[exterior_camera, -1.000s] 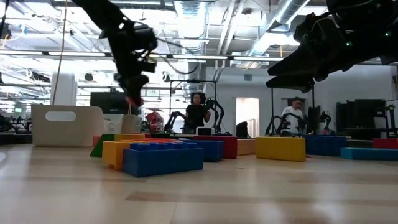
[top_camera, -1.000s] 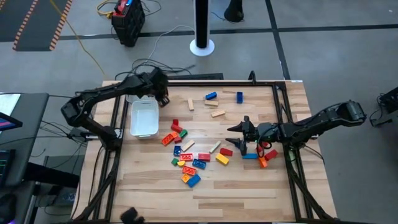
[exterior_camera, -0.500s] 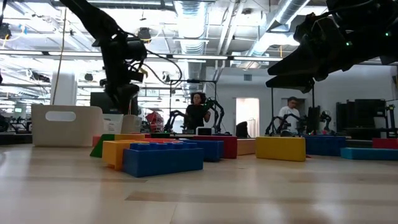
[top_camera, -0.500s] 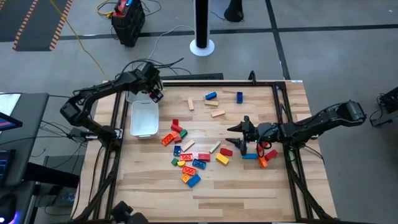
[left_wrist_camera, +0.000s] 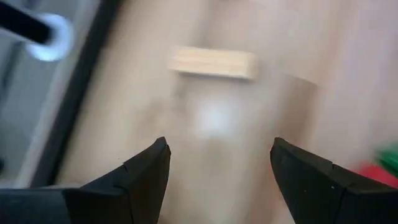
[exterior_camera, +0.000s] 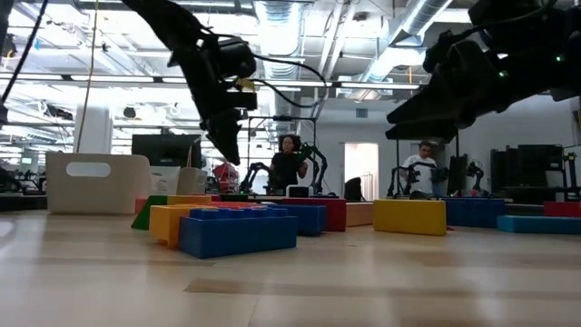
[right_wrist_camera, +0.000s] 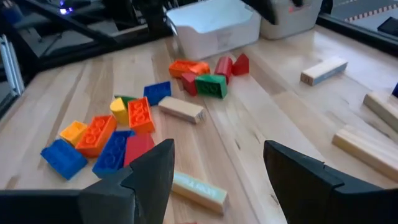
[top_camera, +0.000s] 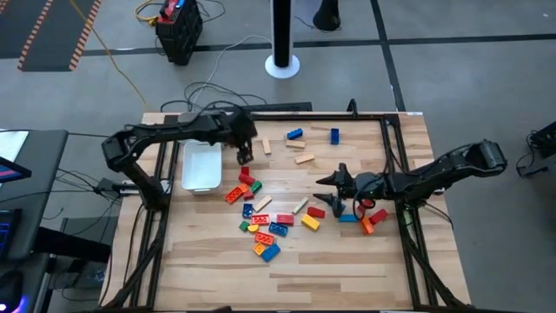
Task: Sort blocks by size
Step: Put the small red wooden block into the gray bin
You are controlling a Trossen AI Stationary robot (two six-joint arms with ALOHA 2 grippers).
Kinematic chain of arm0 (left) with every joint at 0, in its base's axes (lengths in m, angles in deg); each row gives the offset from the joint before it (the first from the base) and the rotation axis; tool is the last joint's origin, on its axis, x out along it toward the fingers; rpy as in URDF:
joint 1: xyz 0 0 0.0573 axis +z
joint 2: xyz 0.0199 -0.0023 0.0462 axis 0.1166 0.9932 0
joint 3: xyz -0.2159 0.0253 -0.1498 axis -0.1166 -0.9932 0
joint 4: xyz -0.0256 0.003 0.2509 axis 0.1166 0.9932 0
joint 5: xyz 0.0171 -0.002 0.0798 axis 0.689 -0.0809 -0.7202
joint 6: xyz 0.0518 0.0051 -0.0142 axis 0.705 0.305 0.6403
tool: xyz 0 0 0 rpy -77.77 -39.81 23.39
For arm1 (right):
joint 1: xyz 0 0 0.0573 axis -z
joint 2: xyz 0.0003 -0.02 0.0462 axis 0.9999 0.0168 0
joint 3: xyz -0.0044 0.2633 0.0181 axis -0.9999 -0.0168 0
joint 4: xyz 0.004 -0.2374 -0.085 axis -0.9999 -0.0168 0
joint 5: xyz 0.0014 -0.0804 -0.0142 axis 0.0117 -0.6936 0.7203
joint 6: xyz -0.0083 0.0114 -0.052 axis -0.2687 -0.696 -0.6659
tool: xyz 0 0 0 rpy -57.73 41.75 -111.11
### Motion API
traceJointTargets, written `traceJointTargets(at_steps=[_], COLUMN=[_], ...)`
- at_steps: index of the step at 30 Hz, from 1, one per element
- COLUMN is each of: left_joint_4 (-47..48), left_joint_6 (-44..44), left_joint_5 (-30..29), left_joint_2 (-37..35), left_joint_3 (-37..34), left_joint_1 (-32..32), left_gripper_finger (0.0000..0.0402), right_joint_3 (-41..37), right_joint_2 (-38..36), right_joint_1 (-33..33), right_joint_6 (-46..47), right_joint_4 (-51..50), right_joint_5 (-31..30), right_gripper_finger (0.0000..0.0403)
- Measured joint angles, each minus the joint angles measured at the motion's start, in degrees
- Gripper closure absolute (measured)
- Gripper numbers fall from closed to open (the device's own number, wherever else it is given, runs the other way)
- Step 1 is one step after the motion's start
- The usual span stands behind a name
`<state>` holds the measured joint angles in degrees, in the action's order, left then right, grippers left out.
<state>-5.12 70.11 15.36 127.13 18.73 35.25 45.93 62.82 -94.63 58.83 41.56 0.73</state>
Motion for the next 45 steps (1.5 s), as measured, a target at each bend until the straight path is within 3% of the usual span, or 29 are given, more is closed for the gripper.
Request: traceJointTargets(at_steps=[5, 8, 12, 20, 24, 28, 34, 45], left_joint_4=[9.4, 13.1, 10.2, 5.4, 5.3, 5.2, 4.7, 3.1], left_joint_6=[2.2, 5.9, 8.3, 4.3, 5.1, 6.4, 6.2, 6.1], left_joint_5=[6.6, 6.0, 2.6, 1.8, 7.8, 8.1, 4.4, 3.7], left_joint_2=[0.2, 0.4, 0.6, 0.6, 4.6, 8.9, 9.9, 10.2], left_joint_3=[1.1, 0.7, -1.6, -2.1, -2.2, -2.2, -2.2, -1.9], left_joint_1=[-4.3, -7.6, -10.1, -6.2, -4.8, -4.8, -4.9, -4.9], left_gripper_finger=[0.0137, 0.0137, 0.0137, 0.0137, 0.0143, 0.0158, 0.0208, 0.0365], right_joint_3=[0.0, 0.0, 0.0, 0.0, 0.0, 0.0, 0.0, 0.0], right_joint_2=[-0.2, -0.2, -0.2, -0.2, -0.2, -0.2, -0.2, -0.2], right_joint_1=[0.0, 0.0, 0.0, -0.7, -1.3, -1.7, -1.7, -1.7], right_joint_6=[0.3, 0.4, 0.5, 0.9, 0.9, 0.9, 0.9, 0.8], right_joint_4=[-2.0, -2.1, -1.9, -0.8, 0.7, 0.7, 0.7, 0.7], right_joint_5=[0.0, 0.0, 0.0, 0.0, 0.0, 0.0, 0.0, 0.0], right_gripper_finger=[0.0129, 0.0129, 0.0129, 0.0129, 0.0129, 0.0129, 0.0129, 0.0129])
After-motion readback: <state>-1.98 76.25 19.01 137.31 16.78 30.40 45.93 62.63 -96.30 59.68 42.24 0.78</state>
